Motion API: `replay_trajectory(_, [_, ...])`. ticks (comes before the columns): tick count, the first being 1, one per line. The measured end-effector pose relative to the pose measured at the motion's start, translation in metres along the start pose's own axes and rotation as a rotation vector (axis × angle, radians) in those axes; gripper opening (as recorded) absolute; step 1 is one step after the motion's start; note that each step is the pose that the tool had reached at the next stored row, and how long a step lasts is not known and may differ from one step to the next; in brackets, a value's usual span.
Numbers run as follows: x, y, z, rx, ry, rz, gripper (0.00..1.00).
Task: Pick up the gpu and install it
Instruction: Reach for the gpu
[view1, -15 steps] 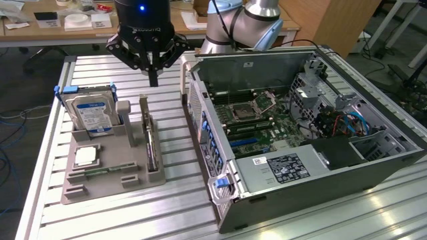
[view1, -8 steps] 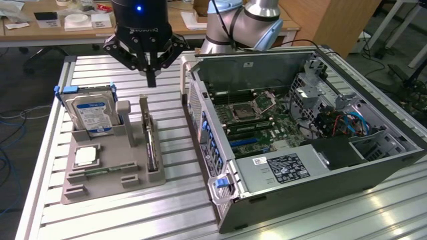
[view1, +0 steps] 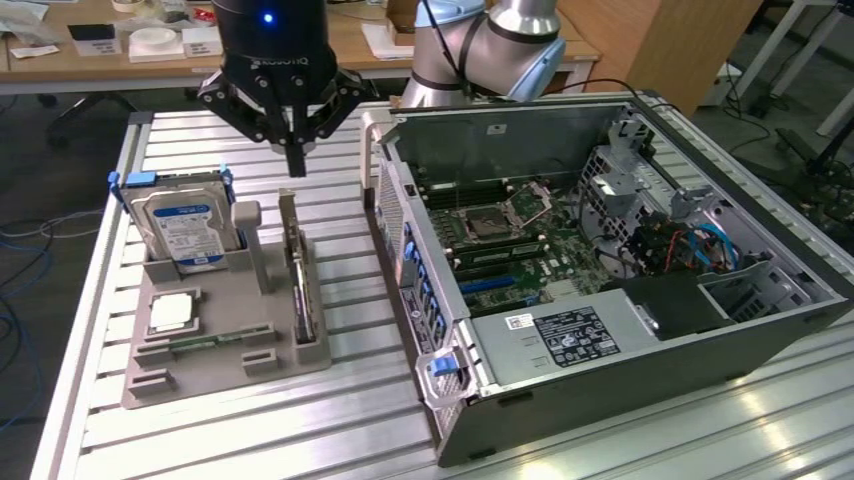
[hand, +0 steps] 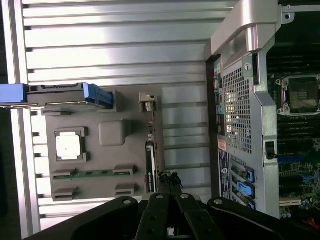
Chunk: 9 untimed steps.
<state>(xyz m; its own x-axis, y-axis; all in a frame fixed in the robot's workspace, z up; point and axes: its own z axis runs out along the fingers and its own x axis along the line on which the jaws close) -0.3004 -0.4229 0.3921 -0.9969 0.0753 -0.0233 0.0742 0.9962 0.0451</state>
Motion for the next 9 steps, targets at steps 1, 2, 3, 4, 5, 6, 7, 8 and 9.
replay_trajectory(1, [0.001,-0.0002,0.0,0.0001,0.0,0.0,0.11])
replay_trajectory(2, [0.002,-0.0004,-0.0001,0.0001,0.0,0.0,0.11])
replay_trajectory(3, [0.004,-0.0007,-0.0001,0.0,0.0,0.0,0.11])
replay_trajectory(4, [0.005,-0.0009,-0.0001,0.0001,0.0001,0.0,0.11])
replay_trajectory(5, [0.006,-0.0012,-0.0001,0.0001,0.0,0.0,0.11])
replay_trajectory(6, [0.008,-0.0014,-0.0001,0.0,0.0,0.0,0.11])
replay_trajectory(7, [0.009,-0.0016,-0.0001,0.0,0.0,0.0,0.11])
replay_trajectory(8, [0.011,-0.0018,-0.0002,0.0,0.0,0.0,0.11])
replay_trajectory(9, [0.012,-0.002,-0.0002,0.0,0.0,0.0,0.11])
